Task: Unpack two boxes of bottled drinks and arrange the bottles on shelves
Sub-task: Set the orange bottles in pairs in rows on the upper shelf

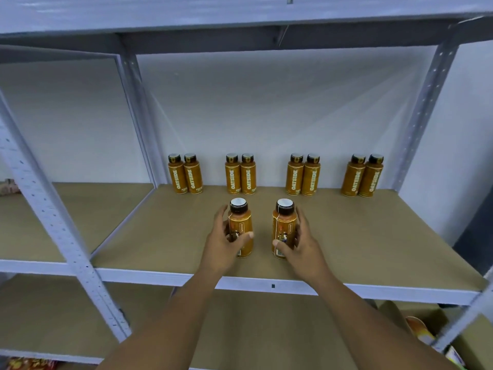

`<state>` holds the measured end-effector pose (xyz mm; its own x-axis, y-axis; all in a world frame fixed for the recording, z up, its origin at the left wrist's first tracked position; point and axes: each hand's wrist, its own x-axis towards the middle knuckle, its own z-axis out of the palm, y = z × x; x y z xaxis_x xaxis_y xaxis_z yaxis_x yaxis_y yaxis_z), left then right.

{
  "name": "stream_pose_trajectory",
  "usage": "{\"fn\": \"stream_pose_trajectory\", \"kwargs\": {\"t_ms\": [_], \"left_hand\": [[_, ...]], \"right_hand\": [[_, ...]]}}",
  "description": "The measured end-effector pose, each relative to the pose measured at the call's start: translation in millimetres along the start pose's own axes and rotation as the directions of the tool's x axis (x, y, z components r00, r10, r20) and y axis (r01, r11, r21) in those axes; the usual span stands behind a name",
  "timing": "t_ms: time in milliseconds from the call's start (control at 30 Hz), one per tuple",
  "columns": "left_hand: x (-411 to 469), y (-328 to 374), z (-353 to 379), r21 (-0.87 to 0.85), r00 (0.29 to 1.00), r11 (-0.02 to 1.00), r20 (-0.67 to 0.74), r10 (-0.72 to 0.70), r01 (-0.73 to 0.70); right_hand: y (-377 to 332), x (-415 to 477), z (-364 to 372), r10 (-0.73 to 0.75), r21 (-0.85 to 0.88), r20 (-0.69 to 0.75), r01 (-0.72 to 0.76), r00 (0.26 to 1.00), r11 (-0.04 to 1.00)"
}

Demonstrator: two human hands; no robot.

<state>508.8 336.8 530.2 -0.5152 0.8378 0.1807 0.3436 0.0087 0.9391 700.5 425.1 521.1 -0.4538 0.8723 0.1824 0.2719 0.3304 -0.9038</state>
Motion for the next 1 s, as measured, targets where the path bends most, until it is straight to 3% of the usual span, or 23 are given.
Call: {"fn": "stream_pose_trajectory", "kwargs": {"t_ms": [200, 633, 1000], "left_hand": [[14, -11, 6, 0.037, 1.000, 0.999, 0.029, 0.010, -0.011], [17, -25, 13, 0.096, 0.999, 0.995, 0.040, 0.001, -0.005], [15, -23, 13, 0.126, 0.998, 0.992, -0.061, -0.015, 0.023]], "right_hand": [[6, 13, 5, 0.020, -0.051, -0.002, -0.020, 1.000, 0.998], [17, 15, 7, 0.029, 0.015, -0.068, -0.028, 0.997, 1.000], [23, 18, 8, 0.043, -0.011, -0.086, -0.044, 0.995, 0.999]]}}
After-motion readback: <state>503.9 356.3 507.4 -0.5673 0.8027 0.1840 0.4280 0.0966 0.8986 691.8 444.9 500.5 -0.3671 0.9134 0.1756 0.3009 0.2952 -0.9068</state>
